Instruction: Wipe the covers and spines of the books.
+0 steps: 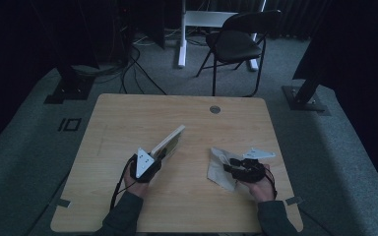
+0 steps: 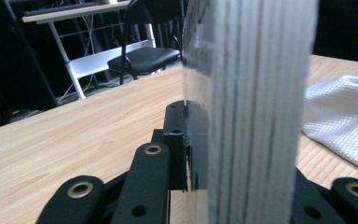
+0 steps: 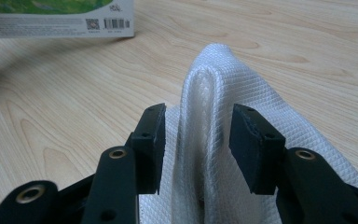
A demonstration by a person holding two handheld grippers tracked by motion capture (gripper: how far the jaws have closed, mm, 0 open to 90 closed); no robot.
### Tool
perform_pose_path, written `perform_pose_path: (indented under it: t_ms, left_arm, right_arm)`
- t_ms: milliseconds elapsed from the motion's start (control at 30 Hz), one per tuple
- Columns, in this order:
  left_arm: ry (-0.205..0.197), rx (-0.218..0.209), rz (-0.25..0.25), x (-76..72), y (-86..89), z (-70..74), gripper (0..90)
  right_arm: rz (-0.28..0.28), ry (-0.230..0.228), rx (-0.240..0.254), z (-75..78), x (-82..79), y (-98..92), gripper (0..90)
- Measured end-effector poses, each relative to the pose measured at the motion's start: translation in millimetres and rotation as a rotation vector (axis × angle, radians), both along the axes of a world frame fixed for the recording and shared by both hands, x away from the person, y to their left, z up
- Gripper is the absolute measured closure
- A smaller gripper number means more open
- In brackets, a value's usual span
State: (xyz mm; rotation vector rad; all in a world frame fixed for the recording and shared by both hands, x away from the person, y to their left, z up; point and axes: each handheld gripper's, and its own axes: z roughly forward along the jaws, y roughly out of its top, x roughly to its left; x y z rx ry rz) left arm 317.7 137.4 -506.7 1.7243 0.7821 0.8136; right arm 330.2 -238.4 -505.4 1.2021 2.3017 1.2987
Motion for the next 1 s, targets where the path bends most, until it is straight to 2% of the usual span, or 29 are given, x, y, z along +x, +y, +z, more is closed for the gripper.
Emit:
perform_pose_path:
  t_ms: [67, 467, 1000]
  left_arm:
    - [0.001, -0.013, 0.005, 1.3, -0.3, -0.9, 77.5]
    - [0.012, -0.007, 0.005, 4.3, 2.8, -2.2, 77.5]
    - [0.065, -0.014, 0.014, 8.3, 9.9, -9.3, 77.3]
  right_arm:
    - [-0.001, -0.002, 0.002, 0.1, -0.1, -0.3, 55.4]
    - [0.001, 0.003, 0.002, -1.6, -0.5, 0.7, 55.3]
    - [-0.001, 0.009, 0.010, -4.5, -1.6, 0.0, 54.7]
